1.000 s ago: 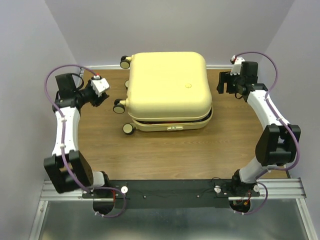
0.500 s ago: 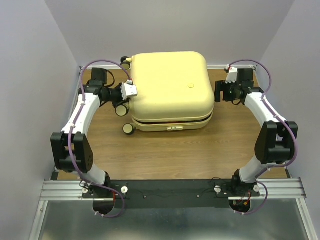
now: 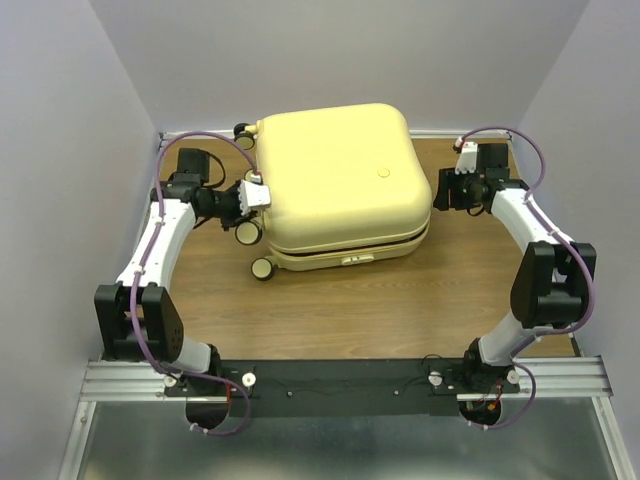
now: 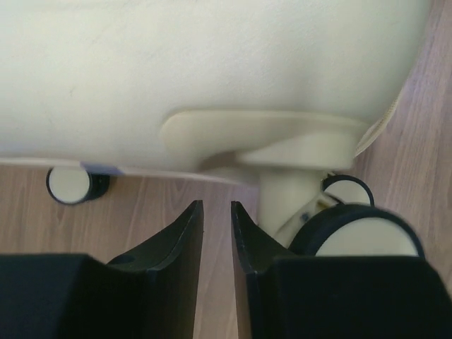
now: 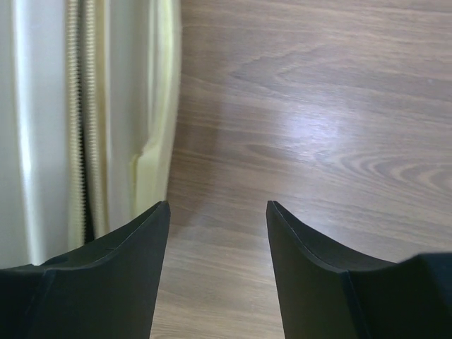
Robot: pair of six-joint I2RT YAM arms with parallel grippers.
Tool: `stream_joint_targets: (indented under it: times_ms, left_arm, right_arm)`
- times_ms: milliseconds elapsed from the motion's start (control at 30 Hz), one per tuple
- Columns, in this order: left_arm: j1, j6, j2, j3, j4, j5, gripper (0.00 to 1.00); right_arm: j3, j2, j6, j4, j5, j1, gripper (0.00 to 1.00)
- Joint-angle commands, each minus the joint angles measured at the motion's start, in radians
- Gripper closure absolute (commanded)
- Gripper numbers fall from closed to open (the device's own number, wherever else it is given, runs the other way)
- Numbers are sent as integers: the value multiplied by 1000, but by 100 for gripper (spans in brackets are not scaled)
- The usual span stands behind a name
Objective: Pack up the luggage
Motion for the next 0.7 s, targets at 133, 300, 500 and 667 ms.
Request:
stream_joint_targets:
  times_ms: [133,300,500,667]
  left_arm:
    - [280,-502,89,123,174,211,59]
    - [274,-863,161,113,522,33,60]
    - [167,-1011,389,245,535,-94,69]
    - [15,-1038,536,343,553,-110,71]
  right_arm:
    - [4,12,58,-14,3,-42,37]
    - [28,73,79,-14,-59,-43,45]
    - [-4,105,162,6,-170,-43,52]
    - [-96,56,171,67,-254,-42,57]
